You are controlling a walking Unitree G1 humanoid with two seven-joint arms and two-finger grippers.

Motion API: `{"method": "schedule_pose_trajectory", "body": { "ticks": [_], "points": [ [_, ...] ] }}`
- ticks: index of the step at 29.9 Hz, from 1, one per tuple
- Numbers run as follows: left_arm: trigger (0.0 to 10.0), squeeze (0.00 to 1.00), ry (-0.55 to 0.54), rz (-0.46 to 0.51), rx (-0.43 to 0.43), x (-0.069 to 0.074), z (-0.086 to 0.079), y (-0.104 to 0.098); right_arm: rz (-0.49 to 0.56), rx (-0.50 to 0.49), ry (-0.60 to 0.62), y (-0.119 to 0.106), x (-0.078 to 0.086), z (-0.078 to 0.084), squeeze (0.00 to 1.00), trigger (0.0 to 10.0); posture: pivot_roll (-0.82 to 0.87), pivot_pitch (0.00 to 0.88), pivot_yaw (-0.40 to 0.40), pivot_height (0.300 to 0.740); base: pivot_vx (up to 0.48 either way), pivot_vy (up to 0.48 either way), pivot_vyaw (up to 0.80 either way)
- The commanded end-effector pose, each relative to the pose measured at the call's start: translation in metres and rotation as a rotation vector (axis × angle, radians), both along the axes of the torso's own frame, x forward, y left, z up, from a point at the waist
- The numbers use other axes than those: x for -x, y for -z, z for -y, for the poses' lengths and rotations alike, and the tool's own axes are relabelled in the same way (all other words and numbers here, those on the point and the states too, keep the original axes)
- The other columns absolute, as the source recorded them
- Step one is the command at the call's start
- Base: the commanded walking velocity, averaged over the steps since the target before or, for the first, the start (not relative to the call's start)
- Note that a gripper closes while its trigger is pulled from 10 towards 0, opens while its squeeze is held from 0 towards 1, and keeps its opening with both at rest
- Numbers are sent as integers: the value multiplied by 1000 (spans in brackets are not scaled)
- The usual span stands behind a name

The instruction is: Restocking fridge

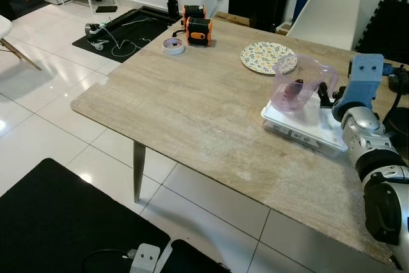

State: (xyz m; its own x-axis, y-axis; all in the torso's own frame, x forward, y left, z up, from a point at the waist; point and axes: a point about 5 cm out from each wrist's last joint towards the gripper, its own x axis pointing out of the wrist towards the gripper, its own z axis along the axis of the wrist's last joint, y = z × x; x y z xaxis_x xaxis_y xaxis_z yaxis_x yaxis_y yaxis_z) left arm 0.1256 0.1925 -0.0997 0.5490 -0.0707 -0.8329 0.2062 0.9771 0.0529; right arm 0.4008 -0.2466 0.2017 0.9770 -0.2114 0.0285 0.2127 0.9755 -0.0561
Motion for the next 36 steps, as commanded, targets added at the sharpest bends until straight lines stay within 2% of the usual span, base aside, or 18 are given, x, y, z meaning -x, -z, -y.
{"method": "schedule_pose_trajectory", "body": {
  "ticks": [1, 12, 19, 23, 25, 27, 30, 31, 36],
  "points": [
    [10000, 0, 32, -277, -34, 76, -5, 19, 1, -1, 6, -2, -1, 0, 0, 0, 5, 143, -31, 740, 0, 0, 0],
    [10000, 0, 33, -276, -31, 75, -4, 19, 16, -8, -1, -5, -2, -2, 0, 0, 2, 139, -33, 740, 0, 0, 0],
    [10000, 0, 28, -262, -27, 66, 0, 19, 139, -94, -95, -26, -6, -10, 0, 0, -6, 112, -39, 740, 0, 0, 0],
    [10000, 0, 27, -252, -25, 60, 1, 18, 197, -110, -158, -36, -8, -20, 0, 0, -12, 92, -39, 740, 0, 0, 0],
    [10000, 0, 27, -252, -25, 60, 1, 18, 197, -110, -158, -36, -8, -20, 0, 0, -12, 92, -39, 740, 0, 0, 0],
    [10000, 0, 27, -244, -25, 55, 2, 18, 245, -105, -226, -45, -9, -30, 0, 0, -17, 69, -37, 740, 0, 0, 0],
    [10000, 0, 14, -222, -36, 46, -1, 16, 297, -79, -401, -50, -9, -56, 0, 0, -18, 53, -38, 740, 0, 0, 0],
    [10000, 0, 14, -222, -36, 46, -1, 16, 297, -79, -401, -50, -9, -56, 0, 0, -18, 53, -38, 740, 0, 0, 0],
    [10000, 0, 3, -209, -46, 39, -6, 14, 278, -24, -625, -28, 1, -102, 0, 0, -26, 37, -40, 740, 0, 0, 0]
  ]
}}
